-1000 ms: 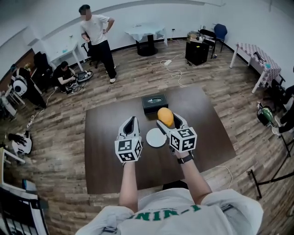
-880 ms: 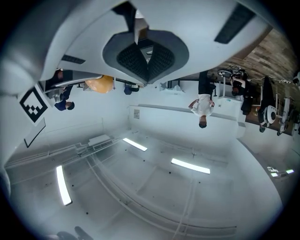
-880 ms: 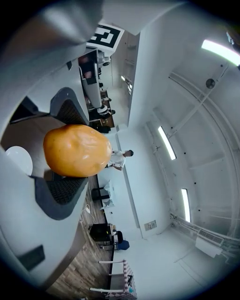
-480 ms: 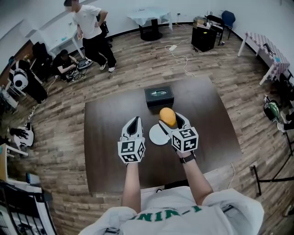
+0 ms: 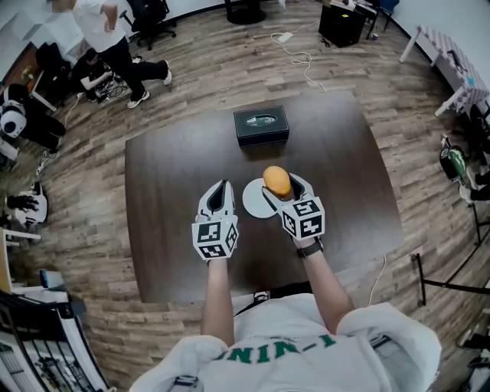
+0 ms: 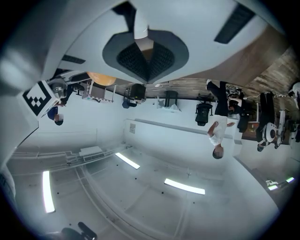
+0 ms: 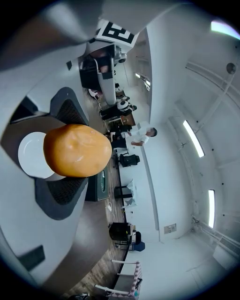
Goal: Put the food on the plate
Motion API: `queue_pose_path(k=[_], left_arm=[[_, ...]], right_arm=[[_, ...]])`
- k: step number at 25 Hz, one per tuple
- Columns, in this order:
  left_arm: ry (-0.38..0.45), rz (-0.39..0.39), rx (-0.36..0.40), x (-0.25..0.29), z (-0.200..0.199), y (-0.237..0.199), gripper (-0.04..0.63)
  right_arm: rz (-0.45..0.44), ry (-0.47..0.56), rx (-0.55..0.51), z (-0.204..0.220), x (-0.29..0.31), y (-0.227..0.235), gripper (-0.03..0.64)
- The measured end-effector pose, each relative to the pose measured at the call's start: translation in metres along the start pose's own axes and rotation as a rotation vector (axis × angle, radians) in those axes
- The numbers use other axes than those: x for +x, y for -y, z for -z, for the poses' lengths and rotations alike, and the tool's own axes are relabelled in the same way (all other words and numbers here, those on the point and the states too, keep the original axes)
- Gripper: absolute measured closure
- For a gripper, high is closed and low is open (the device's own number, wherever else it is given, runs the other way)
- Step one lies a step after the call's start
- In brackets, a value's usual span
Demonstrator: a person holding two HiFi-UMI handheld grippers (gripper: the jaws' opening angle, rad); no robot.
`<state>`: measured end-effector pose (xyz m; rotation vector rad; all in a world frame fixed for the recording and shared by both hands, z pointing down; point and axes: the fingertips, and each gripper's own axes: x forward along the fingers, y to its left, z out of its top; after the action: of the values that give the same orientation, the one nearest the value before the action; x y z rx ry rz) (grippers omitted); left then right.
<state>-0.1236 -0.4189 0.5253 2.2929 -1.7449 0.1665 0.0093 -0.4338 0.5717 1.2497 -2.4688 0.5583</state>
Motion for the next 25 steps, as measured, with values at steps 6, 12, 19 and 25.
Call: queue_pose_path(k=[6, 12, 19, 25], left_arm=[[-0.055, -0.017, -0.044, 0.020, 0.039, -0.017, 0.584], [-0.106, -0.022, -0.076, 0.040, 0.075, -0.022, 0.584], [-0.156, -0.025, -0.111, 0.055, 0.108, -0.031, 0.584], [-0.188, -0.028, -0.130, 0.062, 0.131, -0.037, 0.584]], right_arm=[[-0.003, -0.095, 0.000, 0.044, 0.036, 0.011, 0.270], [-0.017, -0.169, -0.010, 0.079, 0.066, 0.019, 0.270], [-0.044, -0.228, -0.002, 0.108, 0.094, 0.015, 0.270], [-0.064, -0.292, -0.017, 0.136, 0.112, 0.013, 0.270]])
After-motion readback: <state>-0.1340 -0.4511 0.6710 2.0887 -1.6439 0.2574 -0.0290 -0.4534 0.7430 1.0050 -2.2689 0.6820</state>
